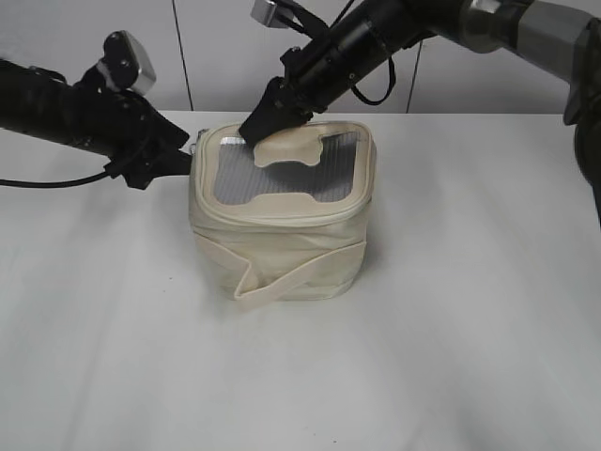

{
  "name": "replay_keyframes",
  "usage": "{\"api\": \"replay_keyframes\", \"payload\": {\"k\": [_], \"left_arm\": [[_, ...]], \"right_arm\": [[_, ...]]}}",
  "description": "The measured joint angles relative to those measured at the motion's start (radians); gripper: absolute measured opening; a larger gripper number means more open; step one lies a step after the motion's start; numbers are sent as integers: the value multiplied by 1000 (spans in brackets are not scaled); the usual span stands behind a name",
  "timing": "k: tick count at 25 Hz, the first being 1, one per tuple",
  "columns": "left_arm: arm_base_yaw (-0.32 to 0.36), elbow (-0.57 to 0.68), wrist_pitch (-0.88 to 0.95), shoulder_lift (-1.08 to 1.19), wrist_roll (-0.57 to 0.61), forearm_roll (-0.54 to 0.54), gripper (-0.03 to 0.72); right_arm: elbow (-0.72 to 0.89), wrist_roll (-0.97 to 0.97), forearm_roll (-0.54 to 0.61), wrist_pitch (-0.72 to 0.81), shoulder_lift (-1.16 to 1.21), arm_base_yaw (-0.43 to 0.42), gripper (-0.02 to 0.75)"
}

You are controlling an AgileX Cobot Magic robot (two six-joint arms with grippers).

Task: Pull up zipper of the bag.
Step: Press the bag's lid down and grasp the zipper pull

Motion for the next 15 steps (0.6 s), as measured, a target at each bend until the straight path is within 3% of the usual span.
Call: {"api": "replay_keyframes", "payload": {"k": [5, 7, 12, 15], "left_arm": [[-29, -35, -6, 23, 3, -7, 400], [-39, -41, -13, 27, 3, -8, 356], [-62, -46, -11, 29, 3, 25, 40], [-63, -46, -16, 29, -55, 106, -4]], "right_arm": [[0, 0, 1, 0, 0, -1, 60], [0, 0, 2, 0, 0, -1, 60], [0, 0, 3, 0, 1, -1, 60], [0, 1, 3, 0, 1, -1, 60]]}}
